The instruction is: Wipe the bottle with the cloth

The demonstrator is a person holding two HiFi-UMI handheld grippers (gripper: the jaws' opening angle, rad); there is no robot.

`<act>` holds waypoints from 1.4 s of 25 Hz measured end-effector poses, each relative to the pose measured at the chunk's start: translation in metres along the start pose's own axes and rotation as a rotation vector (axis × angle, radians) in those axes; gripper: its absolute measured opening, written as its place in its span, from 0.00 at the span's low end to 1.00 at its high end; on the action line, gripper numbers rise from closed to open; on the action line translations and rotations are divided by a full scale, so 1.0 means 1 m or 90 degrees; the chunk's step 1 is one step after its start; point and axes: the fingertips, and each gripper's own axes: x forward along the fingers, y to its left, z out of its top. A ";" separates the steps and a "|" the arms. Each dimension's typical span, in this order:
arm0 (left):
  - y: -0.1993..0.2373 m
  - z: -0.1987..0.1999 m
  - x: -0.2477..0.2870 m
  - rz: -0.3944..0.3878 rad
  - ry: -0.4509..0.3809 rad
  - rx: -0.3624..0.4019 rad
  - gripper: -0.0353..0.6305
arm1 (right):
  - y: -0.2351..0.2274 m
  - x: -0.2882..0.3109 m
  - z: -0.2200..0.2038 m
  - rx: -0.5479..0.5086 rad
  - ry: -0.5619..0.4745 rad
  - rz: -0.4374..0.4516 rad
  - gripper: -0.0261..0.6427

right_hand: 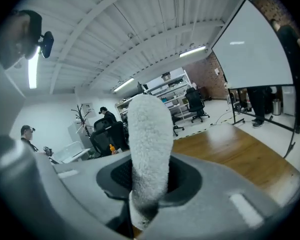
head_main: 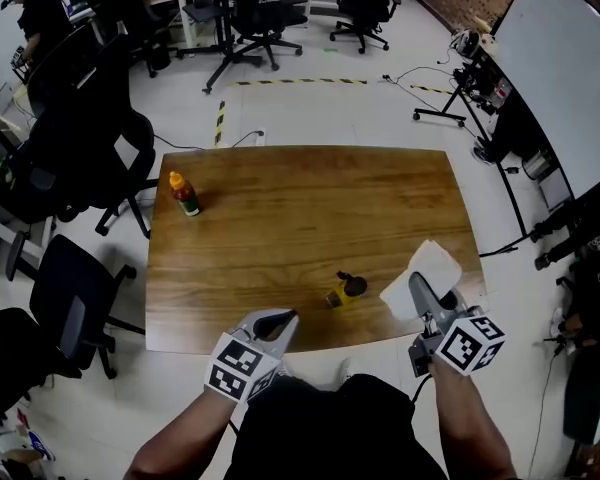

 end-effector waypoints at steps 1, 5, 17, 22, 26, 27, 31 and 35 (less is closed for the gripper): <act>-0.004 0.001 -0.001 0.004 0.000 -0.011 0.08 | 0.002 -0.003 -0.008 0.005 0.011 0.011 0.16; -0.025 0.006 -0.008 0.025 -0.017 -0.061 0.08 | 0.005 -0.018 -0.032 0.022 0.045 0.057 0.16; -0.097 -0.006 -0.034 0.136 -0.083 -0.159 0.08 | 0.013 -0.110 -0.080 0.019 0.125 0.200 0.16; -0.162 -0.029 -0.042 0.138 -0.040 -0.078 0.08 | 0.014 -0.162 -0.111 0.020 0.163 0.244 0.16; -0.184 -0.046 -0.045 0.140 -0.014 -0.053 0.08 | 0.017 -0.172 -0.134 0.016 0.170 0.250 0.16; -0.184 -0.049 -0.047 0.142 -0.009 -0.053 0.08 | 0.020 -0.174 -0.138 0.019 0.170 0.246 0.16; -0.180 -0.045 -0.055 0.141 -0.005 -0.054 0.08 | 0.025 -0.187 -0.144 0.018 0.169 0.229 0.16; -0.175 -0.041 -0.062 0.130 -0.002 -0.059 0.08 | 0.029 -0.193 -0.139 0.020 0.160 0.207 0.16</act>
